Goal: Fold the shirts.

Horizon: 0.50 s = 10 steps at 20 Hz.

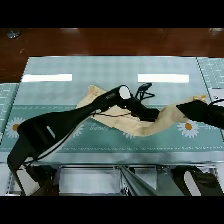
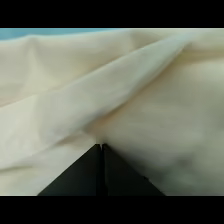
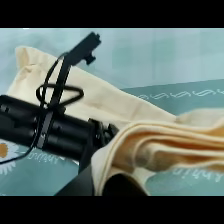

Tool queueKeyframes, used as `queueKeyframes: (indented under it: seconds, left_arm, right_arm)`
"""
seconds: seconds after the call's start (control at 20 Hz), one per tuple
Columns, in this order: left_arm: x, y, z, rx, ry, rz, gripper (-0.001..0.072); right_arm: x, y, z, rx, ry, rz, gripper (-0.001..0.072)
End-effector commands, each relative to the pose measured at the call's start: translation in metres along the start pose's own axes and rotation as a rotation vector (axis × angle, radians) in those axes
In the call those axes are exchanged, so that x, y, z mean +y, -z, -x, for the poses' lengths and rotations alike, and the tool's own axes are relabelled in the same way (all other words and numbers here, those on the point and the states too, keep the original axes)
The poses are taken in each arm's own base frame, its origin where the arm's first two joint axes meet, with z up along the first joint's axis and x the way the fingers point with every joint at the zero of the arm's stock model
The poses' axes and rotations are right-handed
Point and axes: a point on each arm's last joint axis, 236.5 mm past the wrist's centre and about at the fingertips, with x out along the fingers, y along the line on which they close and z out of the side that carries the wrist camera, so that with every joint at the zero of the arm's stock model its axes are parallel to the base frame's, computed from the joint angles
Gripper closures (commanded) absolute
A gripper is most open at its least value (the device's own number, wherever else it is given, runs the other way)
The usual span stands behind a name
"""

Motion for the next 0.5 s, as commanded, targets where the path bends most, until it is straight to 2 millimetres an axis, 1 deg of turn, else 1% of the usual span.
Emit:
queueKeyframes:
  seconds: [0.0,0.05,0.1,0.15,0.2,0.25,0.3,0.35,0.4,0.45]
  left_arm:
    - [0.015,-0.040,0.058,-0.067,0.036,0.068,0.0695]
    - [0.031,-0.060,0.096,-0.120,0.026,0.091,0.0695]
    - [0.051,-0.076,0.139,-0.176,-0.008,0.118,0.0695]
    - [0.072,-0.085,0.181,-0.226,-0.057,0.143,0.0695]
    - [0.092,-0.090,0.229,-0.280,-0.118,0.150,0.0695]
    - [0.107,-0.090,0.274,-0.332,-0.176,0.150,0.0695]
    - [0.119,-0.085,0.320,-0.391,-0.242,0.147,0.0695]
    - [0.124,-0.077,0.361,-0.451,-0.299,0.125,0.0694]
    - [0.124,-0.065,0.398,-0.519,-0.346,0.105,0.0694]
    - [0.124,-0.049,0.427,-0.591,-0.380,0.101,0.0694]
  right_arm:
    - [0.015,-0.002,0.000,-0.012,-0.055,-0.005,0.0691]
    - [0.022,-0.003,-0.002,-0.017,-0.075,-0.004,0.0691]
    - [0.028,-0.004,-0.005,-0.017,-0.095,-0.006,0.0691]
    - [0.036,-0.005,-0.011,-0.010,-0.119,-0.010,0.0691]
    - [0.047,-0.006,-0.020,0.003,-0.152,-0.012,0.0691]
    - [0.059,-0.009,-0.031,0.019,-0.182,0.000,0.0691]
    - [0.073,-0.012,-0.043,0.035,-0.208,0.020,0.0691]
    - [0.091,-0.016,-0.058,0.050,-0.235,0.045,0.0691]
    - [0.108,-0.020,-0.075,0.067,-0.257,0.069,0.0691]
    - [0.127,-0.021,-0.096,0.094,-0.275,0.100,0.0691]
